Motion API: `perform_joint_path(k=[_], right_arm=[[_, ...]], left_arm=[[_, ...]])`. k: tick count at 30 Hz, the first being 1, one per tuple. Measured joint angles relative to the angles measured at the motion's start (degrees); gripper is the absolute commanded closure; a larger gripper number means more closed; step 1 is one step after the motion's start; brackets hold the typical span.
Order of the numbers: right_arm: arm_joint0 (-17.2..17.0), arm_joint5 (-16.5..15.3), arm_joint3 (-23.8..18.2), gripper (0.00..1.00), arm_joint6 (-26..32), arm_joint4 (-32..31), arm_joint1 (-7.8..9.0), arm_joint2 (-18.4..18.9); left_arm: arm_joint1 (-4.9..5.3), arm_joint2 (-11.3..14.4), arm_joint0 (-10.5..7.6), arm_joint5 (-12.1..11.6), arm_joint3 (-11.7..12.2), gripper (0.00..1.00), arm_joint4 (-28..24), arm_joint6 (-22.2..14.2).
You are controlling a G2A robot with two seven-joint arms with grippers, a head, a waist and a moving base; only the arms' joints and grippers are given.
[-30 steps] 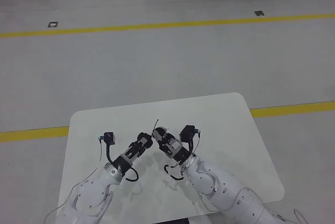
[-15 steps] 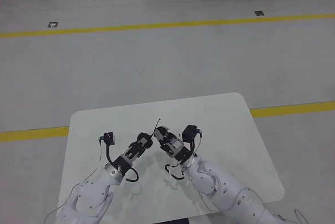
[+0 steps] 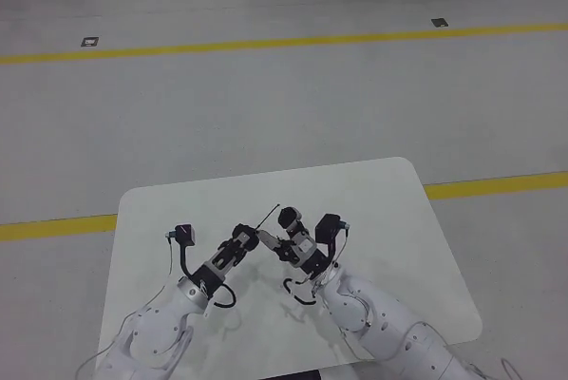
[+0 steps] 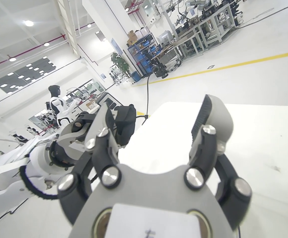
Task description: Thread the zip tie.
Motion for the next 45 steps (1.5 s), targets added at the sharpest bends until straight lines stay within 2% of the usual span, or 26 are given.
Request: perform_joint_path(k=[2,8,15,18,29,32,36,39,45], right_arm=[[-0.69,0.00,0.20,0.00,-1.50,-1.06,0.26,0.51],[-3.30,0.13,2.03,0.00,-7.10,-5.20,1.07,3.50],[-5.47,5.49,1.64,0.00,-11.41,-10.62,1.09,6.52],[-5.76,7.82,1.41,0.00,-12.45,-12.60,0.96,6.82],[-5.85,7.70,1.24,0.00,-12.47,-12.02,0.93,6.93],[-6.39,8.66,1.12,0.00,-14.64,-13.72,1.02,8.00],[-7.35,10.61,1.30,0.00,-18.97,-22.02,1.11,8.69],[-7.59,12.71,1.02,0.00,-21.10,-27.19,1.05,8.63],[-7.62,14.20,-0.22,0.00,-22.95,-33.06,0.83,8.35]], left_arm=[[-0.02,0.04,-0.10,0.31,-0.30,1.00,-1.81,-0.58],[-0.11,-0.13,-0.40,2.72,-1.37,1.00,-11.54,-3.96],[-0.40,0.64,-1.16,7.24,-1.85,1.00,-23.31,-7.34],[-0.55,1.17,-1.82,8.29,-1.73,1.00,-26.12,-7.99],[-0.66,1.38,-1.83,8.10,-1.56,1.00,-26.47,-7.11],[-1.10,2.23,-1.38,7.25,-1.61,1.00,-32.76,-7.76],[-1.63,2.91,-1.59,7.10,-0.41,1.00,-44.61,-10.97],[-1.95,3.29,-2.00,7.20,0.53,1.00,-50.64,-12.81],[-2.61,4.43,-2.97,6.75,2.60,1.00,-57.67,-14.43]])
